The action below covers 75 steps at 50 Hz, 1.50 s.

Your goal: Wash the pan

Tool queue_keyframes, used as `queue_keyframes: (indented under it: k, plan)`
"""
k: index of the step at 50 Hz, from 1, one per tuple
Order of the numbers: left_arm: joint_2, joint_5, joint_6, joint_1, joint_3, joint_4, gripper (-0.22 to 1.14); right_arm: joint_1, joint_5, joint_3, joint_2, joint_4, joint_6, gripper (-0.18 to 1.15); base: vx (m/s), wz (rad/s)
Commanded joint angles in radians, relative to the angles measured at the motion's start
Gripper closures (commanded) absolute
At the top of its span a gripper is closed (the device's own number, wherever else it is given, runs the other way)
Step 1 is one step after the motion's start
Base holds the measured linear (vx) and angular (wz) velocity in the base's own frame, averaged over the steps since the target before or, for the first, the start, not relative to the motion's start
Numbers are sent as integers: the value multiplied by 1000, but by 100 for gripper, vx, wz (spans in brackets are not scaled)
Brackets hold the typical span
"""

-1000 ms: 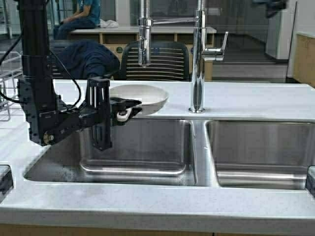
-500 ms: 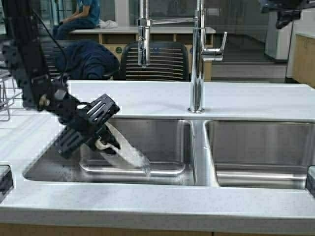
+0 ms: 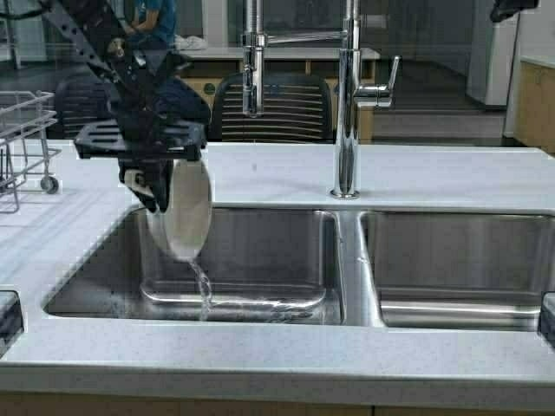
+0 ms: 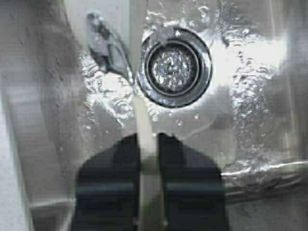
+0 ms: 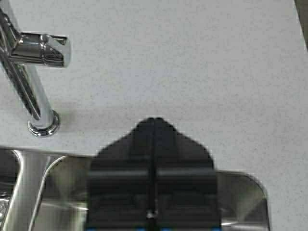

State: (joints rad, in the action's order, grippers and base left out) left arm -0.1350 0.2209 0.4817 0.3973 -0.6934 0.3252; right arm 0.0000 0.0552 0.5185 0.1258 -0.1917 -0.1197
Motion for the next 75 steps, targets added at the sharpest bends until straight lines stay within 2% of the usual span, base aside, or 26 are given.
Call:
queue_keyframes:
  k: [1, 10, 24, 33, 43, 54, 62, 75]
  plan:
    - [40, 44, 0, -5, 23, 51, 89, 0, -17, -9, 25, 5, -3, 91, 0, 0]
    - [-17, 66, 0, 2, 21, 61, 89, 9, -17, -5, 21, 12, -3, 91, 0, 0]
    - [107, 97, 0, 17, 38, 106, 89, 11, -17, -2, 21, 17, -3, 91, 0, 0]
    - [229, 196, -2, 17, 97, 193, 89, 11, -17, 0, 20, 17, -3, 91, 0, 0]
    - [365, 387, -11, -5, 175, 383, 89, 11, -17, -2, 20, 17, -3, 91, 0, 0]
    - [512, 460, -61, -110, 189, 522, 89, 17, -17, -5, 17, 17, -2, 91, 0, 0]
    - [577, 442, -138, -253, 117, 523, 89, 17, -28, -9, 3, 15, 2, 91, 0, 0]
    - [635, 413, -158, -431, -20, 518, 89, 17, -29, -9, -20, 17, 2, 91, 0, 0]
